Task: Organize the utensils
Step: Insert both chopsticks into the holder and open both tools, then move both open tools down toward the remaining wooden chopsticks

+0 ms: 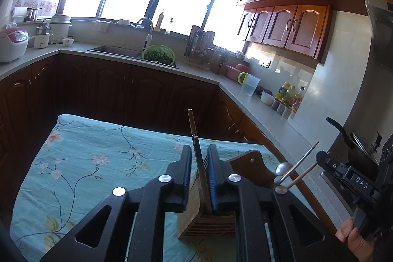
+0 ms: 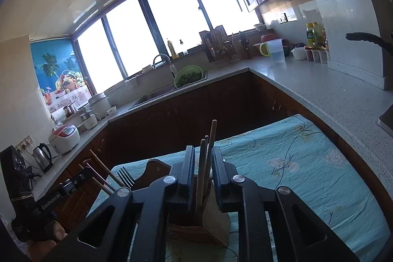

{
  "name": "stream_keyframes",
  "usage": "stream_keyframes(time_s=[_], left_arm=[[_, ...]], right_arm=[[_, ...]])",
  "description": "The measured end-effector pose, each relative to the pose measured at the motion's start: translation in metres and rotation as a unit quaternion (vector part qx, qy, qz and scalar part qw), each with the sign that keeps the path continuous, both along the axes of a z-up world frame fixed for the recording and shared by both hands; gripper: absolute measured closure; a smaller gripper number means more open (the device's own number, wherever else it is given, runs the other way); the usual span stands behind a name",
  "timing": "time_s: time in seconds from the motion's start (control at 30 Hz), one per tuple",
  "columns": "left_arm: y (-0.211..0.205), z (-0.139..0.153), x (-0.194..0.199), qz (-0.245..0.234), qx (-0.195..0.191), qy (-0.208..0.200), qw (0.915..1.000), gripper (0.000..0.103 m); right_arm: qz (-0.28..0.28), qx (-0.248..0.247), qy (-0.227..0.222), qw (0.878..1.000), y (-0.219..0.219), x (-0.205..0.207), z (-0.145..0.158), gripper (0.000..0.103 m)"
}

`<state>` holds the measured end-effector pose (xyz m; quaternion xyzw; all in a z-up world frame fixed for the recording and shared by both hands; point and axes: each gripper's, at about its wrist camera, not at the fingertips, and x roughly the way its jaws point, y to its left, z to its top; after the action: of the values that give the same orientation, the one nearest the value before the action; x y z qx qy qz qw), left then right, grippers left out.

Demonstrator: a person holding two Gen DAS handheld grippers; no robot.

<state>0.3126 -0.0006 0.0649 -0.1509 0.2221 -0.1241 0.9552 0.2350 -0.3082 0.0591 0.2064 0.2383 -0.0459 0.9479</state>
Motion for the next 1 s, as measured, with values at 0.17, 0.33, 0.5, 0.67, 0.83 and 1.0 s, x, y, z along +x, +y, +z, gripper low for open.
stream_keyframes(time_s=[0.17,0.33,0.5,0.67,0.83,1.0], left_arm=[[0.011,0.001,-0.022,0.024,-0.007,-0.006,0.9997,0.05],[0.016,-0.011,-0.059,0.047,-0.003,0.003,0.9989,0.024],[0.022,-0.026,-0.097,0.044,-0.012,0.037,0.9983,0.024],[0.027,-0.03,-0.13,0.037,-0.006,0.061,0.9974,0.024],[0.03,-0.031,-0.156,0.029,-0.003,0.082,0.9962,0.024],[0.027,-0.035,-0.176,0.021,0.0,0.099,0.9948,0.024]], right_arm=[[-0.01,0.011,-0.037,0.999,-0.005,-0.024,0.014,0.018],[-0.014,0.023,-0.06,0.998,-0.005,-0.057,0.015,0.0],[0.002,0.035,-0.032,0.999,0.003,-0.082,-0.001,0.0],[0.009,0.042,-0.003,0.999,0.012,-0.111,-0.02,0.0],[0.01,0.052,0.022,0.998,0.017,-0.136,-0.036,0.0],[0.007,0.061,0.038,0.997,0.018,-0.153,-0.05,0.0]])
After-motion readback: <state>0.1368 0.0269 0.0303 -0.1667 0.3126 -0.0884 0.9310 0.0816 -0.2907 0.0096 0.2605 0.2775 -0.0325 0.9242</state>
